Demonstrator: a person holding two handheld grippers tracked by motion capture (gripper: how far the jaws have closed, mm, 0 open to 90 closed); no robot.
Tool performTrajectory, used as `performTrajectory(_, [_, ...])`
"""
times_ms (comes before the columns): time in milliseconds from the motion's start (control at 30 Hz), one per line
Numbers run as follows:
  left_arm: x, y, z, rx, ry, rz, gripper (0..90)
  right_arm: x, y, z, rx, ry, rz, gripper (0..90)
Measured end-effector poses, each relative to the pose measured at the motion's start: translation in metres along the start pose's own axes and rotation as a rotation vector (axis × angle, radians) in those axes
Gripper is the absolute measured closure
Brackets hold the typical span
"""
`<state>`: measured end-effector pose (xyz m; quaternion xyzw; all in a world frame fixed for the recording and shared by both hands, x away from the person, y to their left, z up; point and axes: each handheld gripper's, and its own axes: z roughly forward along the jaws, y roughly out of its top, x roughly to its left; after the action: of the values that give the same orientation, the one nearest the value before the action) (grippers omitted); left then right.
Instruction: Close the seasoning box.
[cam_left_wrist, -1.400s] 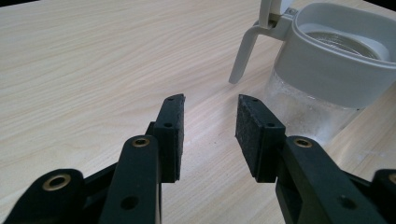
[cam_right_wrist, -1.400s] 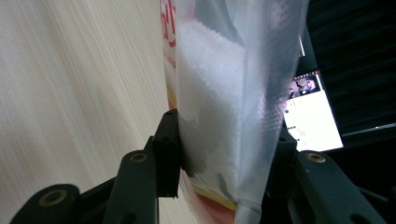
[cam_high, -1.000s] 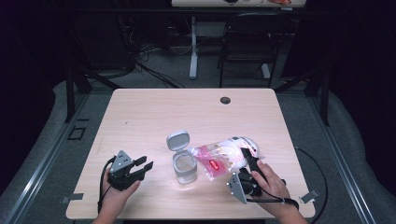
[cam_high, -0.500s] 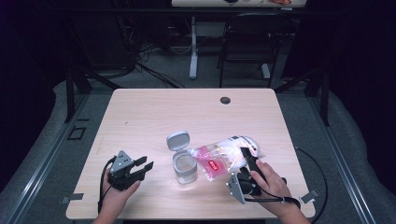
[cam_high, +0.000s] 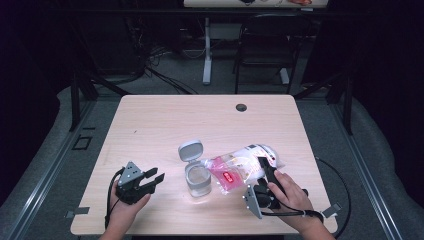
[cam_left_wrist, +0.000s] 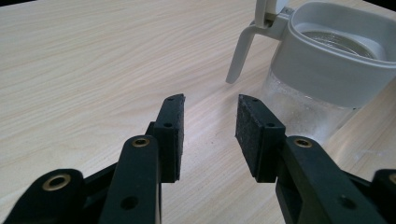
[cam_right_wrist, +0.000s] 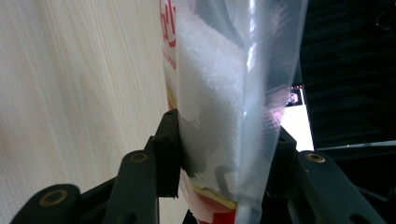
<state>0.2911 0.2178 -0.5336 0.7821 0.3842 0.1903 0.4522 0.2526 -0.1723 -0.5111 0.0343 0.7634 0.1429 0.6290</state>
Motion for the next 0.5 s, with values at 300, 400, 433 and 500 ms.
performTrajectory(300, [-0.0017, 0.0003, 0.0001, -0.001, -0.003, 0.002, 62.7, -0.0021, 0.0019, -0.0008, 0.018, 0.014, -0.06, 57.8])
performTrajectory(400, [-0.0019, 0.0006, -0.0002, 0.003, -0.007, 0.006, 62.7, -0.003, 0.0023, -0.0004, 0.019, 0.018, -0.073, 57.8])
performTrajectory(433, [-0.002, 0.0007, -0.0001, 0.004, -0.008, 0.008, 62.7, -0.0027, 0.002, 0.0003, 0.008, 0.018, -0.069, 57.8])
performTrajectory(500, [-0.0022, 0.0007, -0.0001, 0.004, -0.008, 0.009, 62.7, -0.0039, 0.0027, -0.0002, 0.015, 0.019, -0.087, 57.8])
